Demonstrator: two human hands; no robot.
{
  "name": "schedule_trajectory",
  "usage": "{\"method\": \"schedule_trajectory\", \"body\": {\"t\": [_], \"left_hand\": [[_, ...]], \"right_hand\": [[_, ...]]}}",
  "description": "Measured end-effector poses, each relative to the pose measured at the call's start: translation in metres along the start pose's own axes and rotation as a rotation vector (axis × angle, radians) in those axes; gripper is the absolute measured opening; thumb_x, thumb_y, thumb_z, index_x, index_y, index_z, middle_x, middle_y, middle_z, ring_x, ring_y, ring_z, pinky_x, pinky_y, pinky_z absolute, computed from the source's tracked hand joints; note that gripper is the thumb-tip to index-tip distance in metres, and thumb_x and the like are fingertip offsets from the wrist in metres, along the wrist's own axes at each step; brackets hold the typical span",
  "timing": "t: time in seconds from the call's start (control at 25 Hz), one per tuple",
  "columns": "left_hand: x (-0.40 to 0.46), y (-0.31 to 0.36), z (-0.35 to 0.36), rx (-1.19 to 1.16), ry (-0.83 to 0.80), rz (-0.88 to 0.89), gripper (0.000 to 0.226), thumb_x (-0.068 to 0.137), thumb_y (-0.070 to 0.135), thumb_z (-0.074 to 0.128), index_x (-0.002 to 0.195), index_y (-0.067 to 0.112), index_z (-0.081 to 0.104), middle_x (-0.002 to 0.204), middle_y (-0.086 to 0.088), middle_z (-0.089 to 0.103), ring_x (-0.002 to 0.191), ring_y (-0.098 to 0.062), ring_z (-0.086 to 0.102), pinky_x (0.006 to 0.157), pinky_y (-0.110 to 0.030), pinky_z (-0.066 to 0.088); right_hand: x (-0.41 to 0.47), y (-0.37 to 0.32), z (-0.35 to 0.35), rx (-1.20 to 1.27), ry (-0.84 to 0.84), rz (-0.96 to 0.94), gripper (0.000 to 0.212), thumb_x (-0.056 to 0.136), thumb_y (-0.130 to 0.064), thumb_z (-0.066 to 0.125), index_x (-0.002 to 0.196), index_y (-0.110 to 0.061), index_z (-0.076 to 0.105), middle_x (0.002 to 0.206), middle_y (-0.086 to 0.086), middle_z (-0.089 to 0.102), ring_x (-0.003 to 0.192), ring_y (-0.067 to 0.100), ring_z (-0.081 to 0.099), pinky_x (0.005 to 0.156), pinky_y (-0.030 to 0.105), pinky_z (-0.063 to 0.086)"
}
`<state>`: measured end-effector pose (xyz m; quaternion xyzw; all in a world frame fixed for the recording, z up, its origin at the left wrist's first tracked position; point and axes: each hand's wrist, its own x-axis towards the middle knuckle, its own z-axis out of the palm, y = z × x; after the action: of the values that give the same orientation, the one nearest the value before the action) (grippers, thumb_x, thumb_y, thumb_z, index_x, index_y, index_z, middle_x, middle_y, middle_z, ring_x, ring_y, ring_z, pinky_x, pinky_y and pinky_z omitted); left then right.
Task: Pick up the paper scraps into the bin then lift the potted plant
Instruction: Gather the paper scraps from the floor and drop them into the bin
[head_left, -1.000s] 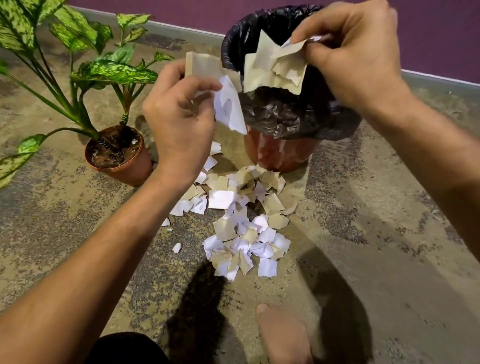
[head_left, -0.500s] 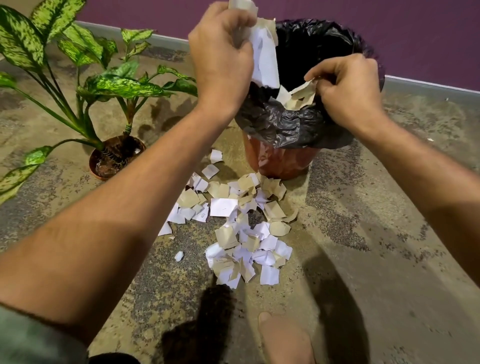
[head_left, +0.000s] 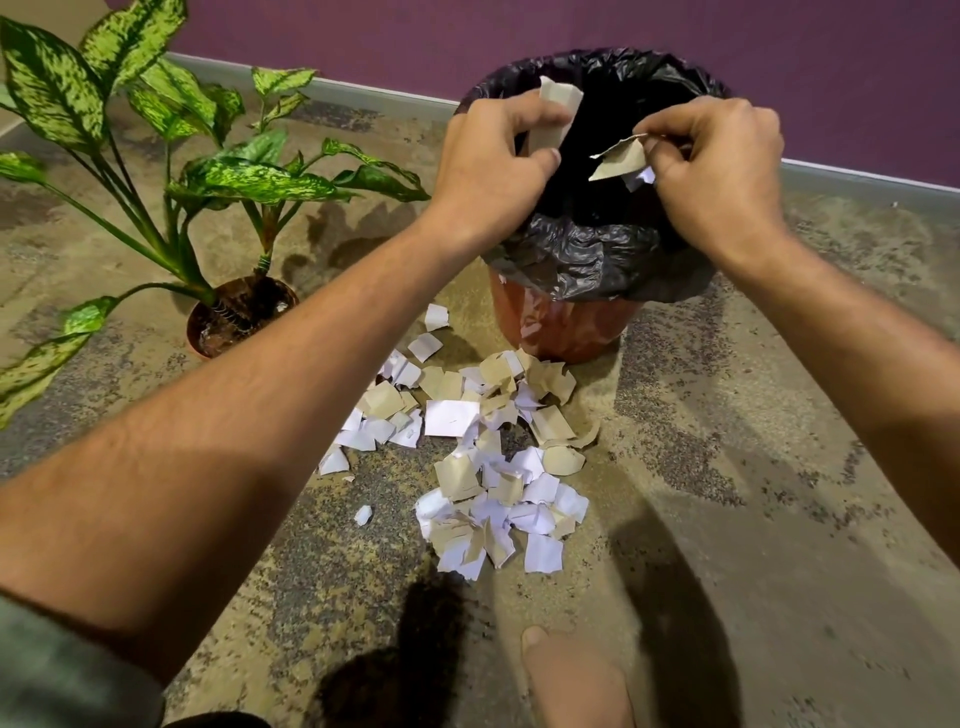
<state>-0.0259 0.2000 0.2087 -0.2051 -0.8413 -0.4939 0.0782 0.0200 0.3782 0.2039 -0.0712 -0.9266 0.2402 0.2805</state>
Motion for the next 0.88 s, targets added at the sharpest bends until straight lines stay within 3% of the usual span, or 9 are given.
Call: {"method": "schedule_trajectory", "body": {"t": [0.12,0.16,0.28,0.4,0.48,0.56,0.72,0.88], "left_hand": [[-0.007,-0.003,-0.004,0.062,-0.119,0.06,0.024,0.083,0.012,0.066,0.102,0.022,0.074,0.138,0.005,0.055,0.128,-0.008,0.048,0.095,-0.001,0.034],[-0.009,-0.004,-0.005,0.094,-0.171,0.083,0.019,0.083,0.013,0.067,0.097,0.023,0.075,0.144,0.004,0.049,0.135,-0.012,0.041,0.102,-0.005,0.031],[-0.017,-0.006,-0.012,0.217,-0.247,0.114,0.018,0.084,0.016,0.065,0.096,0.027,0.074,0.153,0.001,0.036,0.145,-0.021,0.023,0.12,-0.039,0.018],[-0.039,-0.018,-0.023,0.251,-0.124,0.205,0.018,0.086,0.017,0.063,0.099,0.024,0.072,0.146,-0.001,0.045,0.141,-0.021,0.032,0.117,-0.045,0.025],[-0.066,-0.032,-0.028,0.237,-0.005,0.282,0.017,0.086,0.015,0.061,0.097,0.018,0.072,0.135,-0.002,0.056,0.13,-0.019,0.045,0.111,-0.041,0.036],[-0.1,-0.051,-0.026,0.258,-0.007,0.262,0.016,0.086,0.013,0.06,0.098,0.015,0.071,0.127,-0.002,0.061,0.122,-0.017,0.051,0.106,-0.034,0.039],[-0.159,-0.094,-0.013,0.38,-0.319,0.011,0.025,0.09,0.021,0.06,0.114,0.015,0.065,0.129,0.0,0.059,0.123,-0.019,0.05,0.103,-0.033,0.039],[-0.182,-0.127,-0.005,0.549,-0.623,-0.189,0.051,0.087,0.042,0.062,0.129,0.016,0.052,0.129,-0.002,0.054,0.117,-0.024,0.053,0.094,-0.034,0.047]], "right_hand": [[0.003,-0.004,0.001,0.016,-0.011,0.024,0.029,0.089,-0.018,0.053,0.111,-0.021,0.071,0.11,-0.002,0.071,0.102,0.015,0.064,0.096,0.034,0.049],[0.002,-0.006,0.002,0.025,-0.016,0.024,0.031,0.089,-0.017,0.052,0.115,-0.021,0.069,0.116,-0.002,0.069,0.105,0.016,0.063,0.098,0.034,0.048],[-0.001,-0.011,0.005,0.015,-0.017,-0.021,0.04,0.088,-0.016,0.05,0.126,-0.019,0.06,0.135,-0.002,0.055,0.115,0.017,0.058,0.101,0.039,0.046],[-0.003,-0.017,0.003,-0.001,0.024,-0.051,0.043,0.087,-0.02,0.051,0.13,-0.018,0.054,0.147,0.0,0.039,0.126,0.017,0.048,0.104,0.039,0.043],[-0.01,-0.024,0.002,0.045,0.045,-0.093,0.041,0.087,-0.02,0.052,0.127,-0.016,0.055,0.145,0.003,0.039,0.127,0.014,0.045,0.103,0.031,0.043],[-0.022,-0.035,0.005,0.127,0.05,-0.179,0.036,0.087,-0.017,0.053,0.123,-0.01,0.058,0.139,0.005,0.045,0.121,0.012,0.049,0.099,0.023,0.045],[-0.064,-0.054,0.026,0.229,-0.026,-0.385,0.025,0.089,-0.005,0.052,0.111,-0.004,0.064,0.123,0.008,0.057,0.104,0.01,0.056,0.088,0.017,0.046],[-0.114,-0.044,0.06,0.16,-0.336,-0.441,0.023,0.09,-0.005,0.051,0.108,-0.008,0.066,0.107,0.005,0.065,0.095,0.019,0.063,0.085,0.035,0.052]]}}
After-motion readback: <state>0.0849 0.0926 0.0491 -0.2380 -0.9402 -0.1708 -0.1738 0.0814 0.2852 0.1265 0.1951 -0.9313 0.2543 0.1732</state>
